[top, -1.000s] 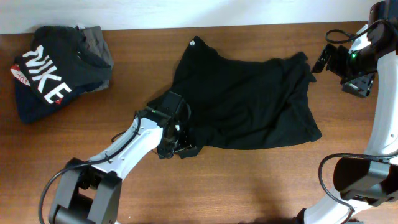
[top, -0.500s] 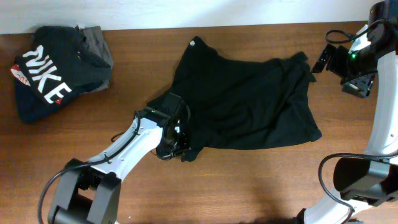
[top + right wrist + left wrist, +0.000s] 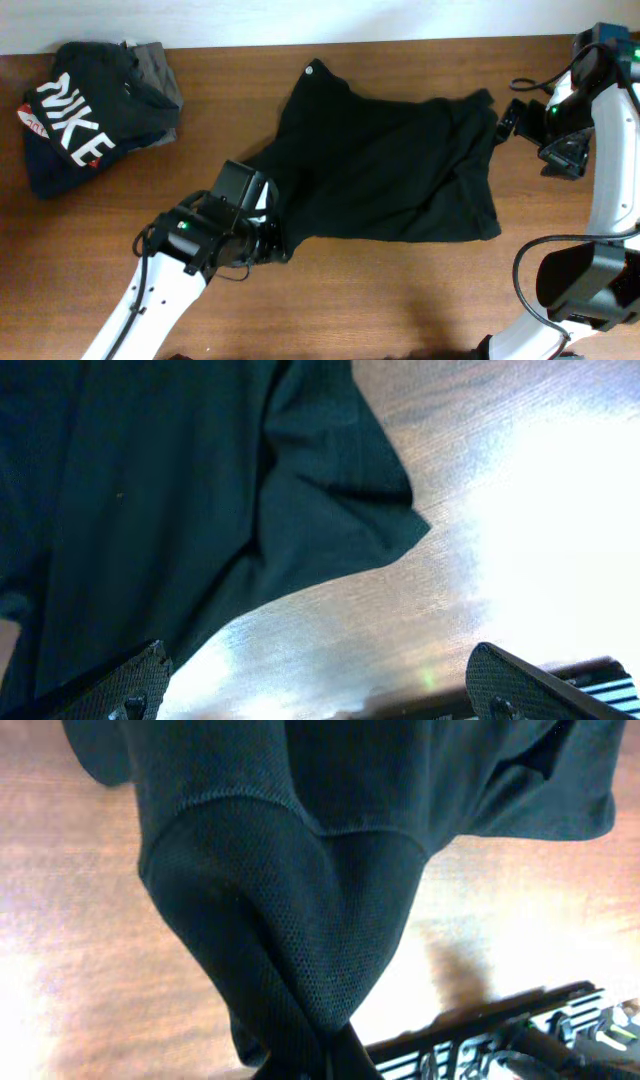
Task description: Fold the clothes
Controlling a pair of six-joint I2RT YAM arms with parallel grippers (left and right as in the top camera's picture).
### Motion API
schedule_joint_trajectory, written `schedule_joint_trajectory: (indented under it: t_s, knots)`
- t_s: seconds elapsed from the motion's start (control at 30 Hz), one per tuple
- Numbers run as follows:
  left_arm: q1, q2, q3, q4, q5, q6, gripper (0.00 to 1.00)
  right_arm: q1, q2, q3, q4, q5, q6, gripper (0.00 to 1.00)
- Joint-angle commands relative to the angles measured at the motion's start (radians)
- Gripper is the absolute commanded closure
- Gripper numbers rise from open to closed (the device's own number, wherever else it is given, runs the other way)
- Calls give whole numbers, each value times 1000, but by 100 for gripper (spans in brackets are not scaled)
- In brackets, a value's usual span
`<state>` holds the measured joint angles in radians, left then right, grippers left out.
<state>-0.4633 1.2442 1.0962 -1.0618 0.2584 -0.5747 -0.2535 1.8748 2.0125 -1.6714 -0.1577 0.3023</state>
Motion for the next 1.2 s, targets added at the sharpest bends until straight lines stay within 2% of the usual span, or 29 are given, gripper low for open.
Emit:
schedule_joint_trajectory:
  t_s: [0.0, 0.27, 0.3, 0.33, 0.4, 0.43, 0.47, 0.5, 0.67, 0.9, 1.17]
  knots:
    - [2, 3, 3, -37, -12, 20, 97, 6, -4, -13, -19, 11, -8, 1]
    - [0, 55, -1, -136, -11, 19, 96, 6, -8, -13, -27, 2, -10, 1]
    - [0, 65, -2, -143, -11, 19, 95, 7, -8, -13, -27, -4, -10, 1]
    - [0, 75, -2, -150, -11, 19, 89, 9, -8, -13, -28, -8, -12, 1]
    - [0, 101, -2, -161, -11, 19, 67, 18, -8, -13, -28, -15, -35, 1]
    - [0, 115, -2, -166, -11, 20, 38, 22, -8, -13, -27, -14, -41, 1]
    - [0, 129, -2, -168, -11, 25, 15, 28, -8, -14, -28, -15, -53, 1]
    - [1, 146, -2, -166, -12, 41, 1, 35, -8, -13, -28, -16, -60, 1]
    - [2, 211, -2, -135, -19, 53, 1, 80, -8, -14, -28, -14, -68, 1]
    - [2, 211, 6, -63, -19, 54, 1, 137, -8, -37, -27, -2, -85, 1]
    - [8, 211, 7, -24, -46, 57, 1, 138, -8, -315, 24, -4, -60, 1]
